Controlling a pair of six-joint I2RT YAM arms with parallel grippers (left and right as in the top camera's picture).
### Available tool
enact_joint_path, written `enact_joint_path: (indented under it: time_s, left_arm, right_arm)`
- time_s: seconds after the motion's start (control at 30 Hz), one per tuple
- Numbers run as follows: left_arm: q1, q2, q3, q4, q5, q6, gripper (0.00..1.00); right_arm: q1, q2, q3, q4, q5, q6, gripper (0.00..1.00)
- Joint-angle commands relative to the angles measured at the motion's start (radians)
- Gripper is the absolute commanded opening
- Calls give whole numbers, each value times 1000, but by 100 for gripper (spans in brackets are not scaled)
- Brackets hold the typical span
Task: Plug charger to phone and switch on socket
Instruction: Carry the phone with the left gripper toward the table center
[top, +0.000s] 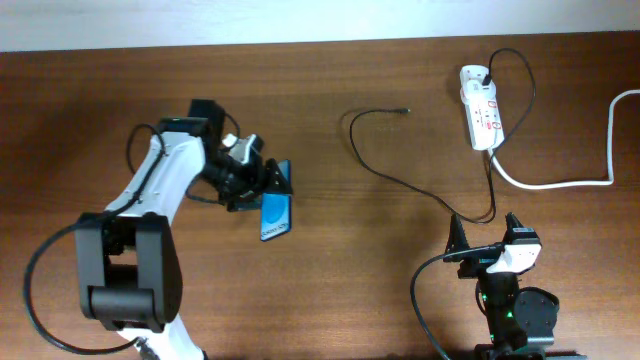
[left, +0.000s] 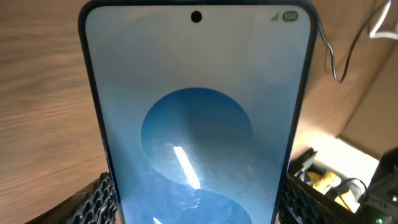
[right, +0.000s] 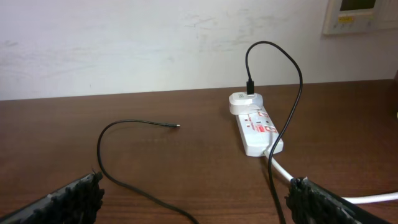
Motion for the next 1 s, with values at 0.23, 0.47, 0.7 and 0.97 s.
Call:
enact_joint_path:
  time_s: [0.23,0.47,0.7,0.97]
  left_arm:
    - [-172,-42,24,-3,53,-29,52]
    - [-251,-42,24,10,26,-92,52]
    - [-293,-42,24,13,15,-129,50]
    - [-296,-106,26,-18,15,-132,48]
  right_arm:
    - [8,-6,-5,-6,11,4,98]
    - [8,-6,-5,-6,12,4,98]
    - [8,-6,-5,-6,12,4,98]
    - [8,-6,-5,-6,11,4,98]
